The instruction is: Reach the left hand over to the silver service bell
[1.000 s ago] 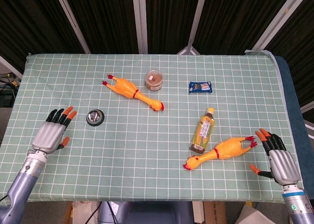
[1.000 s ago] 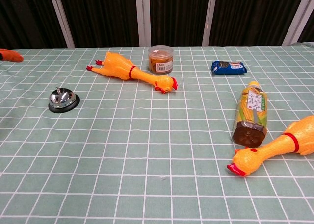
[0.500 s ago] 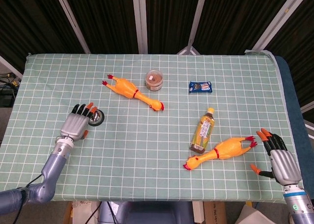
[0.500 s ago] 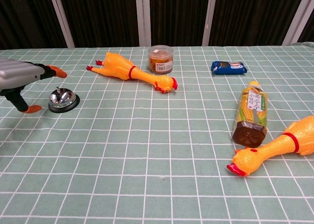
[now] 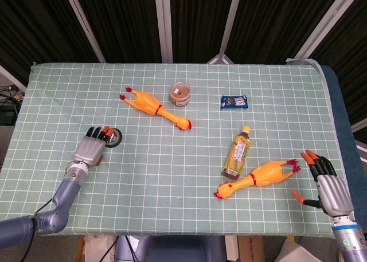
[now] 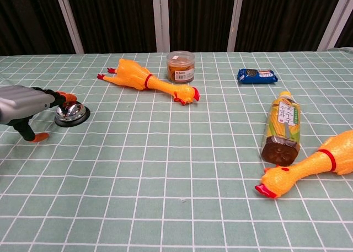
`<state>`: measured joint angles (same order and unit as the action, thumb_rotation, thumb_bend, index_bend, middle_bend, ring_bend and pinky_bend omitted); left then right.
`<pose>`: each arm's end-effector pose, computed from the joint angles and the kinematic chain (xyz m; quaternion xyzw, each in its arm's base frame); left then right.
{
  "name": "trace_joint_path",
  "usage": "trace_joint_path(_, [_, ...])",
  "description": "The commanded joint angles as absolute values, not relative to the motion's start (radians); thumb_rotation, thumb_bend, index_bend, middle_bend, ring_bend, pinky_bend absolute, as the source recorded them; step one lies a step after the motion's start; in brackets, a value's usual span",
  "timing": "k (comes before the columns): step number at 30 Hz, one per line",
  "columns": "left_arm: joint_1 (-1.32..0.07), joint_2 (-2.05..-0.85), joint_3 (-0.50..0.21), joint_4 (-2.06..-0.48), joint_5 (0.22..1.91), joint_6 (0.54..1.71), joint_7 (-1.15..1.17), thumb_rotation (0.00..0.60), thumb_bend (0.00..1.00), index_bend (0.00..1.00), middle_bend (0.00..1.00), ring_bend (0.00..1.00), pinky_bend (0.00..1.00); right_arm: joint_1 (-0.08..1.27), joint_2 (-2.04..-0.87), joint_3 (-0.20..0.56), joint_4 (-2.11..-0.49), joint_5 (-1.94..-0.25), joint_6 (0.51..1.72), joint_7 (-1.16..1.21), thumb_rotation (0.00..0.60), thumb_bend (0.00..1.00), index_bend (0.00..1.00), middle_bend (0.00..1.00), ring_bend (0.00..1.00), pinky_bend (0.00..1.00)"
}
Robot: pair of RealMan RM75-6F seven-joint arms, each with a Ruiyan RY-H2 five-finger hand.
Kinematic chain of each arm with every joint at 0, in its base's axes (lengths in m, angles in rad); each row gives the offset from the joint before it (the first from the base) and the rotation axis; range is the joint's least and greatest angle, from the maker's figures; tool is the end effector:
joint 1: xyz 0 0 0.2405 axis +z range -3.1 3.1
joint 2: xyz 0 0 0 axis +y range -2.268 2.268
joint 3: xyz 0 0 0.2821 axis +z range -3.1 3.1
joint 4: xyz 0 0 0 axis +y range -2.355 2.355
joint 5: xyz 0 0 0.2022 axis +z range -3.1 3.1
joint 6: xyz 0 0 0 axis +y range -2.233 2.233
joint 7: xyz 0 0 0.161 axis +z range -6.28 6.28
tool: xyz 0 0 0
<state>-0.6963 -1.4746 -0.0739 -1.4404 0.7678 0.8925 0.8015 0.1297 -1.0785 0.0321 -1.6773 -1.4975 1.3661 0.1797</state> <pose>-0.2652 0.3627 -0.0004 -0.7786 -0.3405 -0.1262 0.5118 -0.3211 -0.2079 0.1651 0.5844 -0.4746 0.4150 0.5108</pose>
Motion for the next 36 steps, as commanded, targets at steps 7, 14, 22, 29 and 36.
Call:
trace_joint_path(7, [-0.701, -1.468, -0.122, -1.467, 0.828, 0.979, 0.710, 0.600, 0.51, 0.00, 0.00, 0.00, 0.00, 0.129, -1.079, 0.031, -1.677, -1.502, 1.369, 0.183, 0.600, 0.25, 0.00, 0.00, 0.00, 0.00])
trace_joint_path(14, [-0.687, -1.390, -0.181, -1.589, 0.972, 1.085, 0.593, 0.600, 0.45, 0.00, 0.00, 0.00, 0.00, 0.127, -1.078, 0.031, -1.675, -1.503, 1.371, 0.185, 0.600, 0.25, 0.00, 0.00, 0.00, 0.00])
trace_joint_path(22, [-0.538, -1.265, -0.097, -1.800, 1.106, 1.285, 0.539, 0.600, 0.11, 0.00, 0.00, 0.00, 0.00, 0.129, -1.075, 0.030, -1.674, -1.502, 1.367, 0.178, 0.600, 0.25, 0.00, 0.00, 0.00, 0.00])
trace_joint_path(29, [-0.345, -1.182, 0.056, -1.813, 1.307, 1.469, 0.401, 0.600, 0.10, 0.00, 0.00, 0.00, 0.00, 0.130, -1.085, 0.032, -1.671, -1.505, 1.372, 0.141, 0.600, 0.25, 0.00, 0.00, 0.00, 0.00])
trace_joint_path(36, [-0.245, -1.147, 0.110, -1.740, 1.381, 1.533, 0.290, 0.600, 0.07, 0.00, 0.00, 0.00, 0.00, 0.130, -1.091, 0.033, -1.672, -1.499, 1.370, 0.120, 0.600, 0.25, 0.00, 0.00, 0.00, 0.00])
